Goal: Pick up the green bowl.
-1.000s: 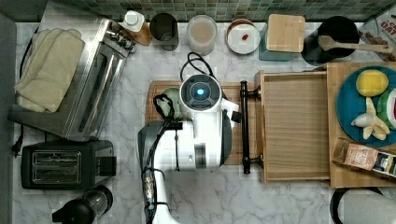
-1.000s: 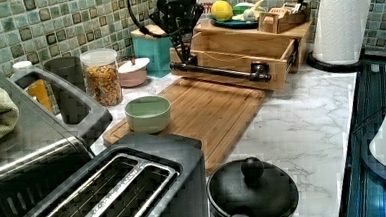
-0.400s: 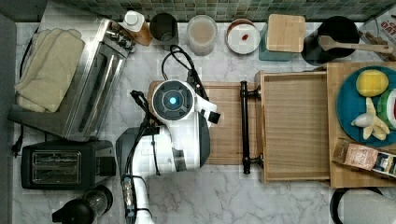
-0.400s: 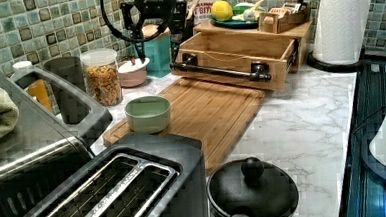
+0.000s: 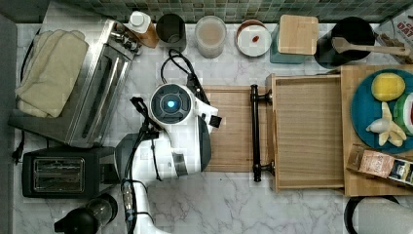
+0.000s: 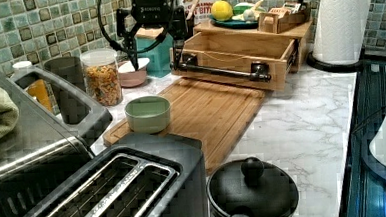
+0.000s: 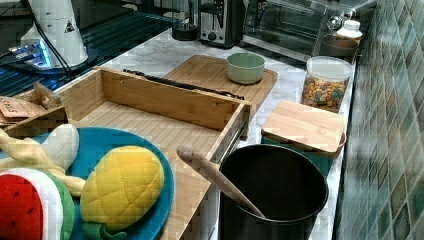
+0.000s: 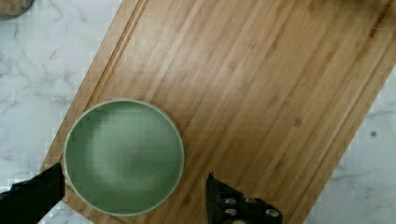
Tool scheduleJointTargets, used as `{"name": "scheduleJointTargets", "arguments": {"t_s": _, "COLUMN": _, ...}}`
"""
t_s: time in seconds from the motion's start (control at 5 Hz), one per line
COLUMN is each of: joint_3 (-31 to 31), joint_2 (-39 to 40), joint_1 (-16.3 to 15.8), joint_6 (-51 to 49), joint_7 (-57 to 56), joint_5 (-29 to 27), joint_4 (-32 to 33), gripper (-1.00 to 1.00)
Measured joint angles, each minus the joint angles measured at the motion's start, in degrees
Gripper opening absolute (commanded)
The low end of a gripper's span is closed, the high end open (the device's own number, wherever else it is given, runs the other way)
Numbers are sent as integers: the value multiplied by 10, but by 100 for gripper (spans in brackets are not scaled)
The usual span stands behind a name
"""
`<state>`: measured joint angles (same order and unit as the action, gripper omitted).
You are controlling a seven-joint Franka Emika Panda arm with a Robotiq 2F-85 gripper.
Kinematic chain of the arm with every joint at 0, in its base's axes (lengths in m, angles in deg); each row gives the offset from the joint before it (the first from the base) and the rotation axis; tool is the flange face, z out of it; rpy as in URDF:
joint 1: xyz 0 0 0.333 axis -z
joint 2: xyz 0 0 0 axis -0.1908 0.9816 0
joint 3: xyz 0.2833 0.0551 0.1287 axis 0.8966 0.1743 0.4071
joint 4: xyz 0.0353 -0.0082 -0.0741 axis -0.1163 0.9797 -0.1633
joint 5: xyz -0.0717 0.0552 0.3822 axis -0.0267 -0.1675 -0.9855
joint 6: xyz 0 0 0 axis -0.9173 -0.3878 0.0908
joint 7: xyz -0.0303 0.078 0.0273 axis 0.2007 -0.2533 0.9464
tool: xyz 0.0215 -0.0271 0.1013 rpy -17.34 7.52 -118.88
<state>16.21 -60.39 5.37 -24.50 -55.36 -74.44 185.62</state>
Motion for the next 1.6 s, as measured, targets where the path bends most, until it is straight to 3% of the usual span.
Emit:
{"name": "scheduleJointTargets", "arguments": {"t_s": 0.4, "joint_3": 7, "joint_2": 58, "joint_1": -2, "joint_6": 47, "joint_7": 54, "joint_5": 3, "joint_4": 7, "gripper": 100}}
{"name": "scheduleJointTargets", "arguments": {"t_s": 0.6, "joint_3": 6, "joint_2": 66, "joint_1": -2, "joint_6": 50, "joint_7": 54, "joint_5": 23, "joint_4": 30, "gripper": 100}}
{"name": "scheduleJointTargets", "arguments": {"t_s": 1.0, "joint_3": 3, "joint_2": 71, "joint_1": -6, "joint_6": 145, "joint_7": 110, "joint_5": 87, "joint_4": 81, "gripper": 100}}
{"name": "scheduleJointTargets", "arguments": {"t_s": 1.4, "joint_3": 1, "joint_2": 71, "joint_1": -9, "joint_6": 138, "joint_7": 128, "joint_5": 98, "joint_4": 93, "gripper": 100}}
{"name": "scheduleJointTargets", "arguments": {"t_s": 1.6, "joint_3": 3, "joint_2": 78, "joint_1": -10, "joint_6": 143, "joint_7": 128, "joint_5": 98, "joint_4": 93, "gripper": -100}}
